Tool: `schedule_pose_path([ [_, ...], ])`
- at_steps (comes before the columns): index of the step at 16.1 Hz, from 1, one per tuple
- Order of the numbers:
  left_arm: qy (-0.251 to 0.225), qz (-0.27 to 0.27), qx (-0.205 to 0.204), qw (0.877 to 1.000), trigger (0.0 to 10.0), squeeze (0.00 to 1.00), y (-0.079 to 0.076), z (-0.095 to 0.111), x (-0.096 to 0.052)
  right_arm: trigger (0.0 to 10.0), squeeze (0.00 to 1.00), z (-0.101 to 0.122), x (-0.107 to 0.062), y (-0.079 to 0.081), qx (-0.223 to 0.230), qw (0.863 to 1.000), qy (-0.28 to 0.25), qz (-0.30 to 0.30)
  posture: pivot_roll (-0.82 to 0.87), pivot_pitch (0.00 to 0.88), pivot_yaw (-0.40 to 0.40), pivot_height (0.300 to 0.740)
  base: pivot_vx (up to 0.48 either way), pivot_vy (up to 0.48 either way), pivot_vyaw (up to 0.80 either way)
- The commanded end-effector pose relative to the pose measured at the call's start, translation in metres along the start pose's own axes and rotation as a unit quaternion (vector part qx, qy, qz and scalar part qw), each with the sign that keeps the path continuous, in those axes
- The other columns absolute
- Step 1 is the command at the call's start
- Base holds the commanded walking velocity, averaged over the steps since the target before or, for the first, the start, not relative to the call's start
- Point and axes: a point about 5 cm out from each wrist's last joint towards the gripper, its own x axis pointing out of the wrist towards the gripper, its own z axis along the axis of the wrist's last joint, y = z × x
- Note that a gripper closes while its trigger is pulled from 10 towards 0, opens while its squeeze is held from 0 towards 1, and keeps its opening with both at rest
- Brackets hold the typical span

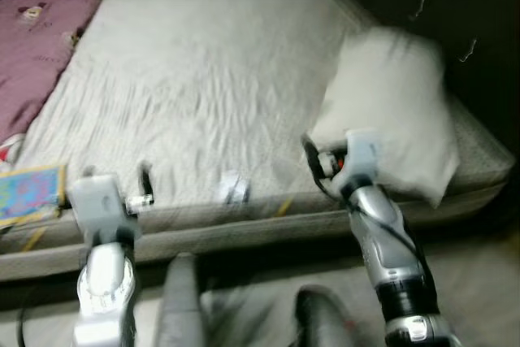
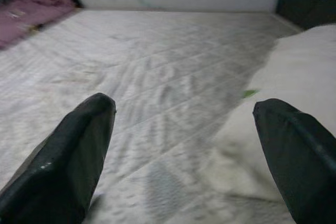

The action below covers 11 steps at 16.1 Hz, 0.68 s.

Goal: Clean up the room

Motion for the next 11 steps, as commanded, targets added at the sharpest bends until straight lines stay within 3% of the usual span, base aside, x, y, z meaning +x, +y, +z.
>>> schedule_pose_path([
  [1,-0.017,0.016,0.008,1.0,10.0,0.0,0.004,0.009,0.005,10.0,0.0,0.003,0.002,0.005,0.002,1.0,-0.005,0.012,-0.01,0.066,-0.021,0.62,0.0,0.0,0.0],
  [6,-0.007,0.042,-0.01,0.999,10.0,0.0,0.008,0.006,0.006,10.0,0.0,0.004,0.005,0.012,0.001,0.999,-0.01,0.034,-0.01,0.067,-0.02,0.62,0.0,0.0,0.0],
  [11,-0.008,0.042,-0.012,0.999,10.0,0.0,0.008,0.007,0.008,10.0,0.0,0.004,0.006,0.015,0.004,0.999,-0.01,0.04,0.0,0.071,-0.021,0.58,0.0,0.0,0.0],
])
